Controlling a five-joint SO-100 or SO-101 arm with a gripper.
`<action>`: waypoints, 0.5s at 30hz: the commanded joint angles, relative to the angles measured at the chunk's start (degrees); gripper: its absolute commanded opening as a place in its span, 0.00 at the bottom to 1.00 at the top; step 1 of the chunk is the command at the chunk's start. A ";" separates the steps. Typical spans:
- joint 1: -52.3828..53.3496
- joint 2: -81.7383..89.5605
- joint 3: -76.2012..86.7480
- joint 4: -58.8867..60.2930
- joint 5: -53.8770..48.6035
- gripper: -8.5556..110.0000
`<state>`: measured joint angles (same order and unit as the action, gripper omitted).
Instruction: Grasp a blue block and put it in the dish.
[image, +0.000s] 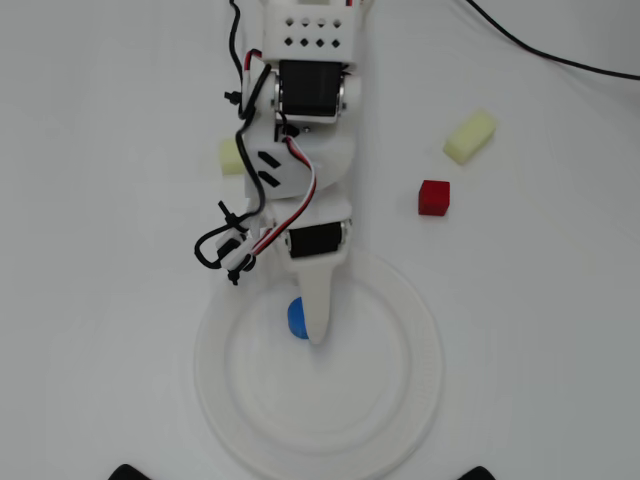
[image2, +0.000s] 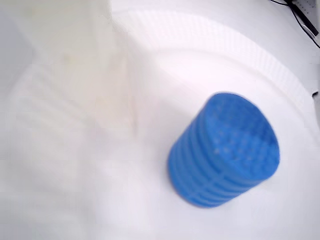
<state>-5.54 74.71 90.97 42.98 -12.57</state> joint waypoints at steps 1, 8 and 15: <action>-0.26 6.77 -5.27 4.66 0.44 0.36; 1.23 18.98 -6.15 16.26 2.20 0.38; 2.81 39.55 7.73 20.39 1.76 0.38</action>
<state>-3.69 106.17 95.80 62.75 -10.46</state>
